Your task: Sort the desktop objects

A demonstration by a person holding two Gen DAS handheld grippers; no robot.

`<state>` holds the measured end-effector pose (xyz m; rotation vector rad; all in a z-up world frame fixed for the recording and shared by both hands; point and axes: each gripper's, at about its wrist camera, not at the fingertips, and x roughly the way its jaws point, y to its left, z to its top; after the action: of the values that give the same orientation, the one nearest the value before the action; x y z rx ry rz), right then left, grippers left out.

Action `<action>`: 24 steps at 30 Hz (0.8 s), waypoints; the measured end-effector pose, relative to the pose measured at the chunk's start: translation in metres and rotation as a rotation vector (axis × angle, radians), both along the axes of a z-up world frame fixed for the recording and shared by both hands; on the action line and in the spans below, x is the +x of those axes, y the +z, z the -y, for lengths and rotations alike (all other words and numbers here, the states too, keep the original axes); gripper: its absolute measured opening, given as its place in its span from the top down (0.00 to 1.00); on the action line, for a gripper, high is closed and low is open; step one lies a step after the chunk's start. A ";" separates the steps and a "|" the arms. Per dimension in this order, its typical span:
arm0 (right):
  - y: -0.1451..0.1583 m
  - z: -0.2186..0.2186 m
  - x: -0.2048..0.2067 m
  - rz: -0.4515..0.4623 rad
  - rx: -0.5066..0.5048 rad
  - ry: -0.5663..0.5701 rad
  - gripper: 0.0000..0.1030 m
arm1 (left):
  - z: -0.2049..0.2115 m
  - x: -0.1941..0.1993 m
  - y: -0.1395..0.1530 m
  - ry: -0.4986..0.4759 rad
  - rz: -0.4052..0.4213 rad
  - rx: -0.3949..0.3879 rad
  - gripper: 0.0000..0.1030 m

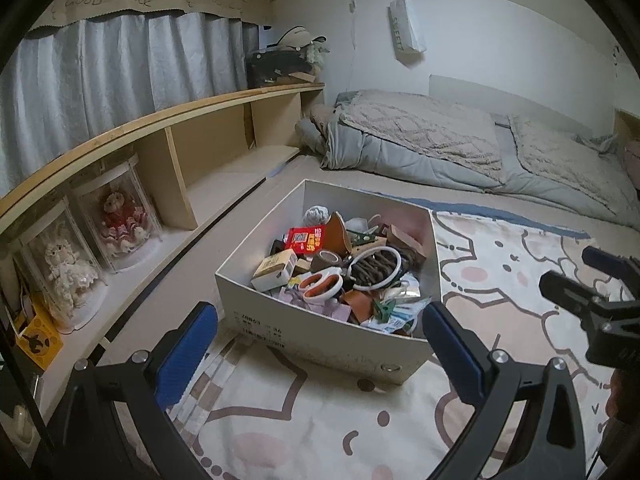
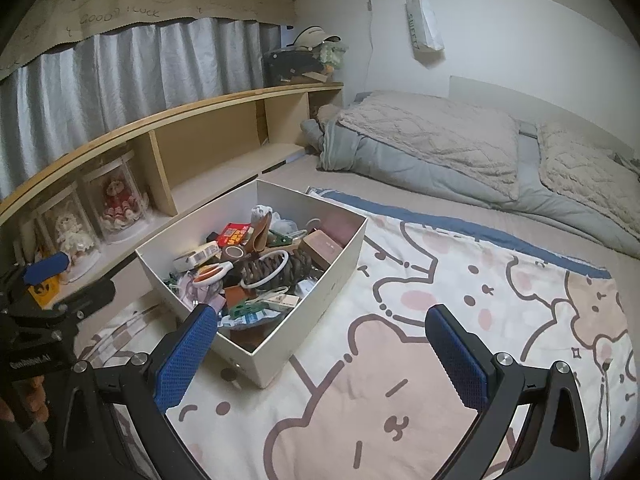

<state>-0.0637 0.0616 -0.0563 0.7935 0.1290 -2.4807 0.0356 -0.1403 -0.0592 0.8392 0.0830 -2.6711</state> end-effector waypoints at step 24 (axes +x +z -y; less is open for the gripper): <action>0.001 -0.001 0.005 -0.007 0.013 -0.008 0.00 | 0.014 0.005 0.000 0.030 -0.006 0.018 0.00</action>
<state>-0.0583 0.0629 -0.0550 0.7918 0.1449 -2.4928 0.0409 -0.1541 -0.0587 0.8293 0.1209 -2.6483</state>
